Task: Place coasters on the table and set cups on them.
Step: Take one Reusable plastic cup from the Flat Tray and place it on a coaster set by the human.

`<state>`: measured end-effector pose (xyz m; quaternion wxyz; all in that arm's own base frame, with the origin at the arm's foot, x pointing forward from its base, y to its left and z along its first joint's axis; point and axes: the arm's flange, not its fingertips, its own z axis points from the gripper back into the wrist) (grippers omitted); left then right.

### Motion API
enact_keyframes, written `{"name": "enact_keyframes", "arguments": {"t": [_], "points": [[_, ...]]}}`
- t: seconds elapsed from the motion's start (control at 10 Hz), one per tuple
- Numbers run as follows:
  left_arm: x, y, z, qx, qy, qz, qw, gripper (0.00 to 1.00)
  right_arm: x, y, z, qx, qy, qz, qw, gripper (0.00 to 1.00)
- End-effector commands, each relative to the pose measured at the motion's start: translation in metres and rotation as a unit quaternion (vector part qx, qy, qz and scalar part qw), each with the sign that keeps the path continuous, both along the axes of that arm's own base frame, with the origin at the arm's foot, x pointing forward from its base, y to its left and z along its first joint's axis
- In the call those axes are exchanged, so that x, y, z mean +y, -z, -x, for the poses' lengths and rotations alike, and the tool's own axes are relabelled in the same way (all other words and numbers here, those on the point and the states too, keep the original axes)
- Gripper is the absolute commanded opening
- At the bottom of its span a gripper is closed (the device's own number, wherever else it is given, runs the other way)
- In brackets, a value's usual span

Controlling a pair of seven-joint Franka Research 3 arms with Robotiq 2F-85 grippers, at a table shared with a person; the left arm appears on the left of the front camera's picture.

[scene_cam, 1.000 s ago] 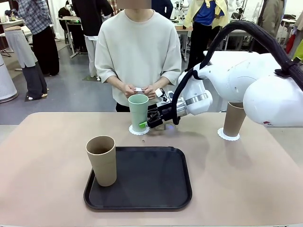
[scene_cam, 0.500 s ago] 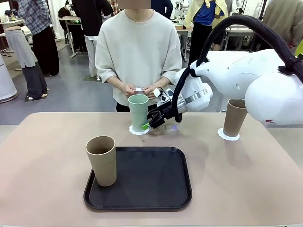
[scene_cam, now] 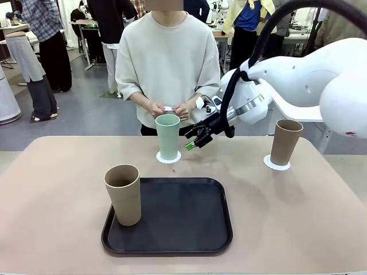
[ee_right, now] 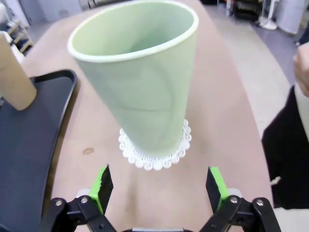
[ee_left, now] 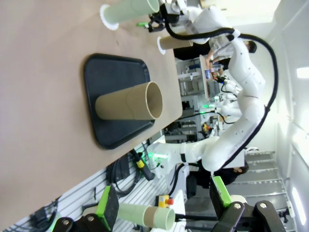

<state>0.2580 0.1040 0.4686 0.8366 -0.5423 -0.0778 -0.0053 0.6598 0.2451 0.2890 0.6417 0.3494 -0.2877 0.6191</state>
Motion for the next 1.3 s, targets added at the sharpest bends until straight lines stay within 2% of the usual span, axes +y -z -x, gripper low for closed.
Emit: {"name": "enact_keyframes", "arguments": {"t": [0.0,0.2,0.3,0.5,0.6,0.7,0.8,0.9,1.0,1.1,1.2], "points": [[0.001,-0.001,0.001,-0.005,0.001,0.006,1.000,1.00,-0.017,-0.027,0.027,-0.003,0.024,0.063,0.998,1.00],[0.001,-0.001,0.001,-0.005,0.001,0.006,1.000,1.00,-0.020,-0.078,0.059,-0.030,0.016,0.128,0.991,1.00],[0.001,-0.001,0.001,-0.005,0.001,0.006,1.000,1.00,-0.018,-0.104,0.079,-0.039,0.007,0.184,0.982,1.00],[0.001,-0.001,0.001,-0.005,0.001,0.006,1.000,1.00,-0.015,-0.152,0.122,-0.033,-0.024,0.307,0.951,1.00],[0.001,-0.001,0.001,-0.005,0.001,0.006,1.000,1.00,-0.018,-0.173,0.141,-0.037,-0.007,0.361,0.932,1.00],[0.001,-0.001,0.001,-0.005,0.001,0.006,1.000,1.00,-0.020,-0.192,0.156,-0.038,0.020,0.374,0.926,1.00],[0.001,-0.001,0.001,-0.005,0.001,0.006,1.000,1.00,-0.027,-0.213,0.171,-0.031,0.084,0.330,0.940,1.00],[0.001,-0.001,0.001,-0.005,0.001,0.006,1.000,1.00,-0.035,-0.221,0.176,-0.027,0.124,0.348,0.929,1.00],[0.001,-0.001,0.001,-0.005,0.001,0.006,1.000,1.00,-0.040,-0.218,0.175,-0.039,0.110,0.373,0.920,1.00],[0.001,-0.001,0.001,-0.005,0.001,0.006,1.000,1.00,-0.031,-0.227,0.171,-0.039,0.075,0.352,0.932,1.00],[0.001,-0.001,0.001,-0.005,0.001,0.006,1.000,1.00,-0.031,-0.227,0.171,-0.039,0.075,0.352,0.932,1.00]]}}
